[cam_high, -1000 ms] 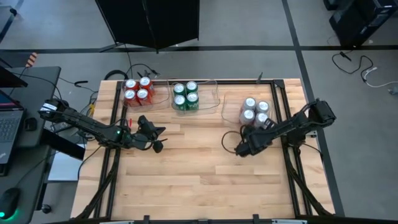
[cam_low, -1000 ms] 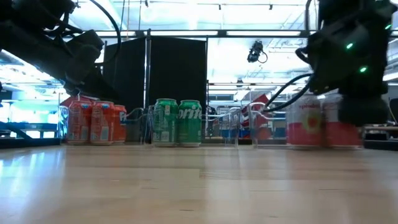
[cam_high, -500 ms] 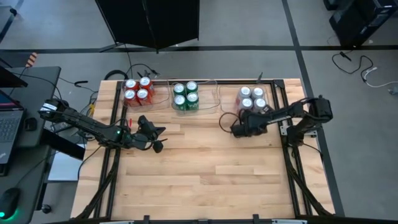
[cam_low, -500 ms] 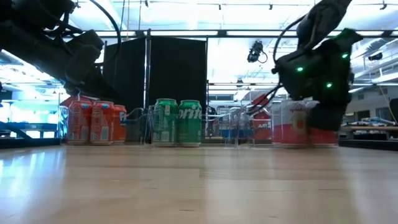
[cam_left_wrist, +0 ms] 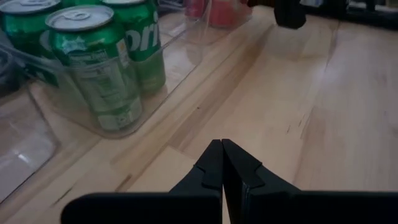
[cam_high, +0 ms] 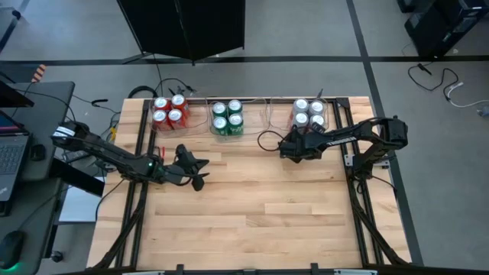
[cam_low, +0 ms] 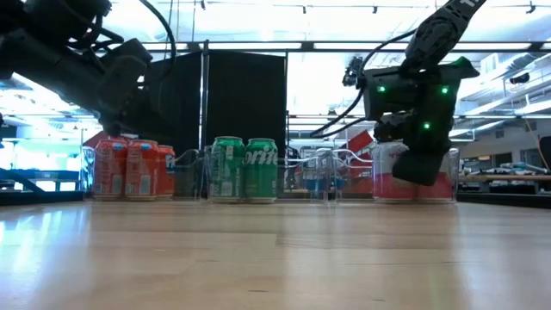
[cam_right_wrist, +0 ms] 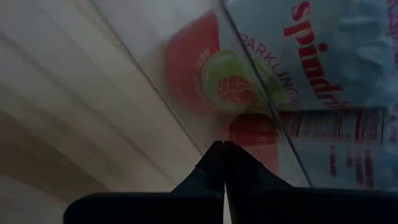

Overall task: Sort soda cans
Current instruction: Move the transparent bin with sorted pink/white soda cans to the top right

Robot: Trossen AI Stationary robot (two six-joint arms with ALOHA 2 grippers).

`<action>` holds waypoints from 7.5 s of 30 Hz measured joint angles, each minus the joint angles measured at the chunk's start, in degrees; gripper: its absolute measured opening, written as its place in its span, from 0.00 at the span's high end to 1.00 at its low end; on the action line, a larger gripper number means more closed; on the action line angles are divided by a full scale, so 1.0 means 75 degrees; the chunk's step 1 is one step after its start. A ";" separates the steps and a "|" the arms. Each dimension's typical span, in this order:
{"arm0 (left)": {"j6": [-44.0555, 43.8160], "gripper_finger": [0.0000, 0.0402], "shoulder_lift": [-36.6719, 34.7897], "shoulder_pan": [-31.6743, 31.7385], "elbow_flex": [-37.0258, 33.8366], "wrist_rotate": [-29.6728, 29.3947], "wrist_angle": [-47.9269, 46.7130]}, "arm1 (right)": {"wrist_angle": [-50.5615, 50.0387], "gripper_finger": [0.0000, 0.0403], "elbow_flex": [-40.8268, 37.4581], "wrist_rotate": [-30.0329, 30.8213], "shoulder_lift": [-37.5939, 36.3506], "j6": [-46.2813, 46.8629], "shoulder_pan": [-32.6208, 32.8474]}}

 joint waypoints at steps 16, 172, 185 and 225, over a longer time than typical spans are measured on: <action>0.0400 1.00 0.1506 0.0178 0.0381 0.0269 0.1646 | -0.0541 1.00 0.0009 -0.1714 -0.2460 -0.0205 0.1079; -0.0376 0.97 -0.1067 0.2299 0.0490 -0.0356 -0.3121 | 0.7424 1.00 0.0297 -0.3093 0.0262 -0.3697 -0.1163; -0.0373 0.97 -0.1061 0.2299 0.0487 -0.0321 -0.3077 | 0.5410 1.00 0.0318 -0.3982 -0.0769 -0.3987 -0.0592; 0.0181 0.96 -0.1058 0.2298 0.0484 -0.0090 -0.2635 | 0.2151 1.00 -0.1148 -0.2074 -0.2275 -0.3956 -0.1320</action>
